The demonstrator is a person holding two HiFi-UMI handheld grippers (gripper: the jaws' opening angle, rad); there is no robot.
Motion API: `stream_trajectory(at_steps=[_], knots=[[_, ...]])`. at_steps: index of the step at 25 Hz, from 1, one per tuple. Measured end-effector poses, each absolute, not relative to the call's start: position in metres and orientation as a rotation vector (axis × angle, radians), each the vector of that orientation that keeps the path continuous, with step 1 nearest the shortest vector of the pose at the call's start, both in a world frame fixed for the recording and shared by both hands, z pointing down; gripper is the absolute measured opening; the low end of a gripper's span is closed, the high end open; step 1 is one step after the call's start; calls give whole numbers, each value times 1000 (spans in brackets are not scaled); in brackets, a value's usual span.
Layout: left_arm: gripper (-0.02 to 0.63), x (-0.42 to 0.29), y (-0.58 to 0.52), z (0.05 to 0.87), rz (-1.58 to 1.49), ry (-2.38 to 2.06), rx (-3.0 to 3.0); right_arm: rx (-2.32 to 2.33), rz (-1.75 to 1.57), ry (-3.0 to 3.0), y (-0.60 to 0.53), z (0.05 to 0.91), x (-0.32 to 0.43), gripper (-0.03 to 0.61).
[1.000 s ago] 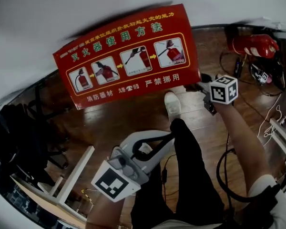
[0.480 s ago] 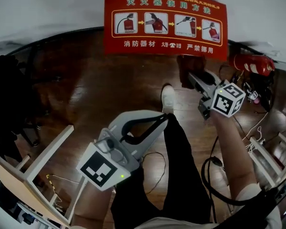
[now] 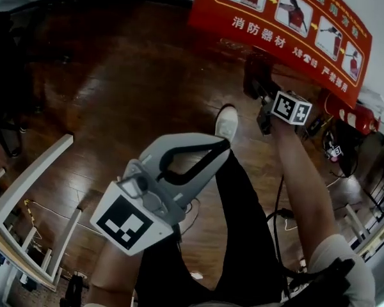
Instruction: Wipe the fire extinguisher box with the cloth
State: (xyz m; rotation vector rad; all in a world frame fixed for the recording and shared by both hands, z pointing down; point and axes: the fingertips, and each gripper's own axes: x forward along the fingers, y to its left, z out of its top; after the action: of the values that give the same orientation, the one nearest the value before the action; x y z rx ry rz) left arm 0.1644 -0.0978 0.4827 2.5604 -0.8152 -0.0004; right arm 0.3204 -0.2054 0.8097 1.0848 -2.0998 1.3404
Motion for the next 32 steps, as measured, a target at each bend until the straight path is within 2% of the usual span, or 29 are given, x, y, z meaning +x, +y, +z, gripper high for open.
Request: stream_trajectory(at_steps=[4,7,10,17,20,23,32], knots=[[0,151,-97,501,-41,-879,2525,1017,1355,-1953,-198,867,320,118],[0,157,-97,505,-57,-930,2488,969,1325,-1934,-197,866,333,118],[0,157,-91,494,-55,-951,2476,926,1294,-2015,-191,811,326,118],[0,130,-77,450,-74,-938,2503,949,1240,-2300,-189,617,263,118],[0,130,-77,435,-82,-927,2521,962,1240,-2420,-200,572,247,118],[0,122,-77,436,-87,-938,2528,995,1277,-2421,-212,593,237,118],[0,93,-64,485,-122,-1030,2430,1095,1281,-2210,-237,750,225,118]])
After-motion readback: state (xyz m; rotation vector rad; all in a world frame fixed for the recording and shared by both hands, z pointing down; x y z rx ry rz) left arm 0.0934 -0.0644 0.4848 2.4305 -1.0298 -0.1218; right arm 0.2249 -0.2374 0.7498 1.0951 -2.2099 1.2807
